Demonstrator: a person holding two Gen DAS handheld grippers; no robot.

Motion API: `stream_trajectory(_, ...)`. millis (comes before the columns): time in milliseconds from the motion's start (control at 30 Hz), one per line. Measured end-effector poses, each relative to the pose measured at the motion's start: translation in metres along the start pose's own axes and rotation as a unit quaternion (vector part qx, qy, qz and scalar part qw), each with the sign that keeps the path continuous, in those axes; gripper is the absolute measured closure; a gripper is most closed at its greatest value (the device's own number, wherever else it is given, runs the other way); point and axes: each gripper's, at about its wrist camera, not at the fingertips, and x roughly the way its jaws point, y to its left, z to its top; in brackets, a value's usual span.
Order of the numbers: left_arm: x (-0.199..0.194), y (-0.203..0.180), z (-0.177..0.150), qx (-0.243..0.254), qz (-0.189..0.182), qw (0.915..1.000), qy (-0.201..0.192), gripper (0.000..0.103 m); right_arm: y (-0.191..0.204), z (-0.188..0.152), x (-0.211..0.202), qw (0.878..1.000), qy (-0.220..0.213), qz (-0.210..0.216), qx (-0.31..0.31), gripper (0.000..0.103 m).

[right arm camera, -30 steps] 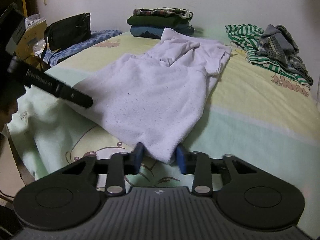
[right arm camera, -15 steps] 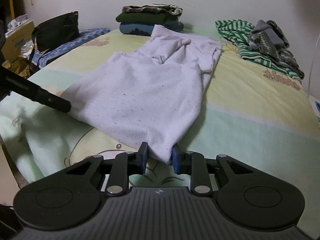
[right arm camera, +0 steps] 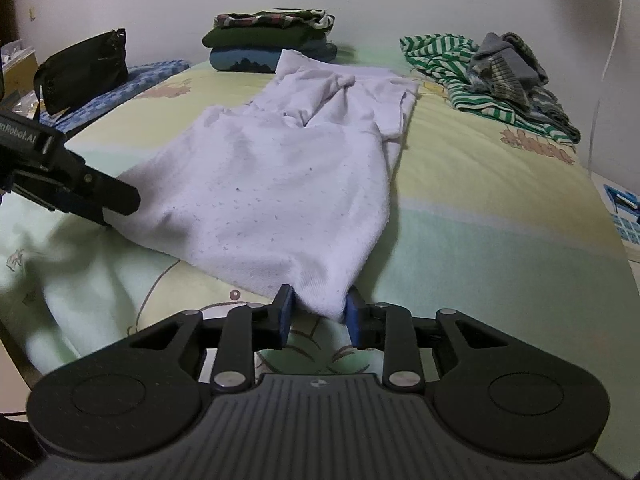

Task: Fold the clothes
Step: 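Grasp the shirt hem with the right tool while the left tool grasps beside it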

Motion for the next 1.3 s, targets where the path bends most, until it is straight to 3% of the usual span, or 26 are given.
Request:
stream_trajectory(233, 0.001, 0.008, 0.006, 0.0, 0.011, 0.9999, -0.01, 0.051, 0.008, -0.002, 0.001, 1.0, -0.006, -0.01, -0.002, 0.058)
stream_trajectory(300, 0.003, 0.005, 0.005, 0.009, 0.023, 0.9996, -0.012, 0.072, 0.007, -0.002, 0.003, 1.0, -0.01, -0.007, 0.0, 0.058)
stream_trajectory(333, 0.004, 0.003, 0.005, 0.015, 0.033, 0.9993, -0.012, 0.088, 0.006, -0.002, 0.003, 1.0, -0.012, -0.005, 0.002, 0.057)
stream_trajectory(400, 0.006, 0.001, 0.003, 0.022, 0.047, 0.9986, -0.012, 0.092, 0.005, -0.001, 0.004, 1.0, -0.013, -0.002, 0.002, 0.057)
stream_trajectory(500, 0.007, -0.004, 0.002, 0.028, 0.061, 0.9976, -0.014, 0.093, 0.004, 0.001, 0.007, 1.0, -0.02, 0.002, 0.007, 0.067)
stream_trajectory(567, 0.006, -0.01, 0.003, 0.039, 0.074, 0.9963, -0.019, 0.094, 0.003, 0.002, 0.008, 1.0, -0.024, 0.008, 0.007, 0.083)
stream_trajectory(633, 0.001, -0.018, 0.005, 0.052, 0.084, 0.9946, -0.034, 0.094, -0.002, 0.005, 0.008, 0.999, -0.022, 0.025, 0.016, 0.089)
stream_trajectory(800, -0.022, -0.044, 0.005, 0.108, 0.101, 0.9859, -0.077, 0.094, -0.012, 0.014, -0.007, 0.997, -0.041, 0.051, 0.027, 0.091)
stream_trajectory(1067, -0.078, -0.065, -0.001, 0.126, 0.083, 0.9814, -0.118, 0.095, -0.015, 0.034, -0.059, 0.994, -0.075, 0.084, 0.008, 0.091)
stream_trajectory(1167, -0.093, -0.07, -0.012, 0.137, 0.075, 0.9827, -0.1, 0.095, -0.01, 0.028, -0.076, 0.994, -0.051, 0.101, 0.003, 0.091)
stream_trajectory(1300, -0.103, -0.067, -0.04, 0.146, 0.065, 0.9861, -0.047, 0.094, -0.005, 0.02, -0.1, 0.992, -0.019, 0.123, -0.003, 0.091)
